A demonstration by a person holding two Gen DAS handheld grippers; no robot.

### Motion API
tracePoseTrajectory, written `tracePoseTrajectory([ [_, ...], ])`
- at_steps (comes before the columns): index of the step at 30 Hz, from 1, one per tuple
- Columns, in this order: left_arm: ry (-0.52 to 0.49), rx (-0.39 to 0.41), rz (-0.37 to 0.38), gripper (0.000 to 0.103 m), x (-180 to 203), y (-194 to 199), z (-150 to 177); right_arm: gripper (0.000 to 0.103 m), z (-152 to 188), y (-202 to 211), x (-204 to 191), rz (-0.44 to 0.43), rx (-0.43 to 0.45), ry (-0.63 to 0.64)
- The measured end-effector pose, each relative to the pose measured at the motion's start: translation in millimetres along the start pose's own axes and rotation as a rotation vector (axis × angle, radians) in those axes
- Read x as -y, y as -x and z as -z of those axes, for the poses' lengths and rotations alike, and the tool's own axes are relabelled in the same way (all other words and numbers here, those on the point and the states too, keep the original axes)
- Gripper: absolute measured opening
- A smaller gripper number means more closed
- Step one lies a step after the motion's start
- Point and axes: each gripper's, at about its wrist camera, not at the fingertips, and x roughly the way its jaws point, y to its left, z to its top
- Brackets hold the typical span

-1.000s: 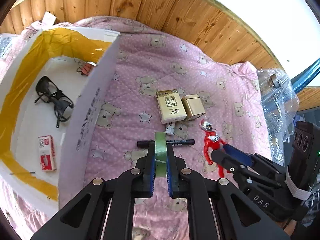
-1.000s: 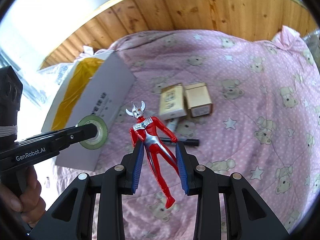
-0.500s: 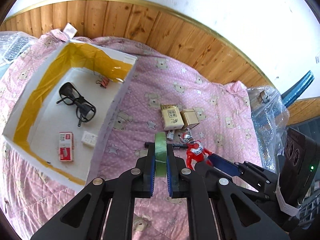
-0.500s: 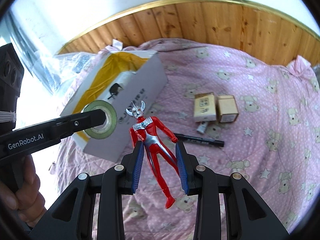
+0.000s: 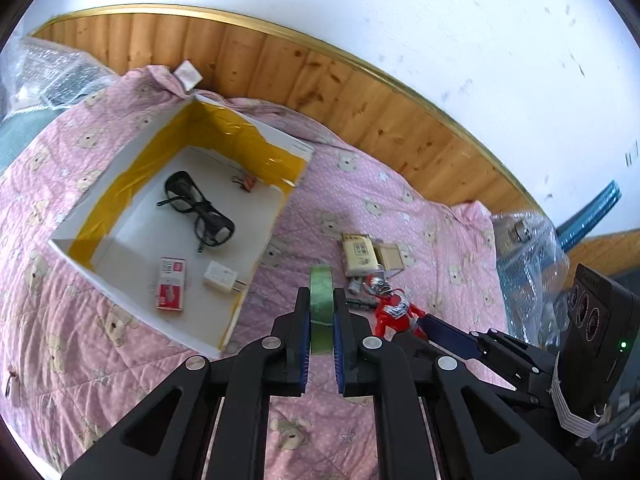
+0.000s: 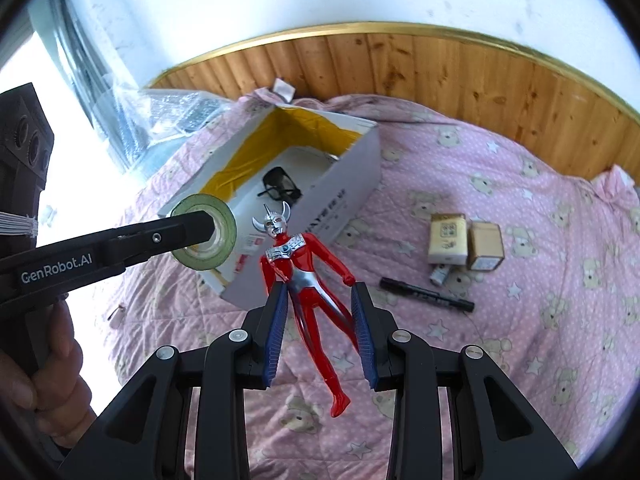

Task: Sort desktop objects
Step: 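Carry the tape roll and action figure in both tools over the yellow-taped box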

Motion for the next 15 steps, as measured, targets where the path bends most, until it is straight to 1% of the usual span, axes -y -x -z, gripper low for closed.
tracePoseTrajectory([
  [8, 0.069, 0.031, -0.013, 0.01, -30.8, 12.6, -7.2, 0.034, -21.1, -6.2, -22.9, -0.019, 0.006, 0.047],
  [15, 0.105, 0.047, -0.02, 0.01, -51.1, 15.6, -17.9, 0.034, -41.5, -18.5, -45.0, -0.041, 0.001, 0.09],
])
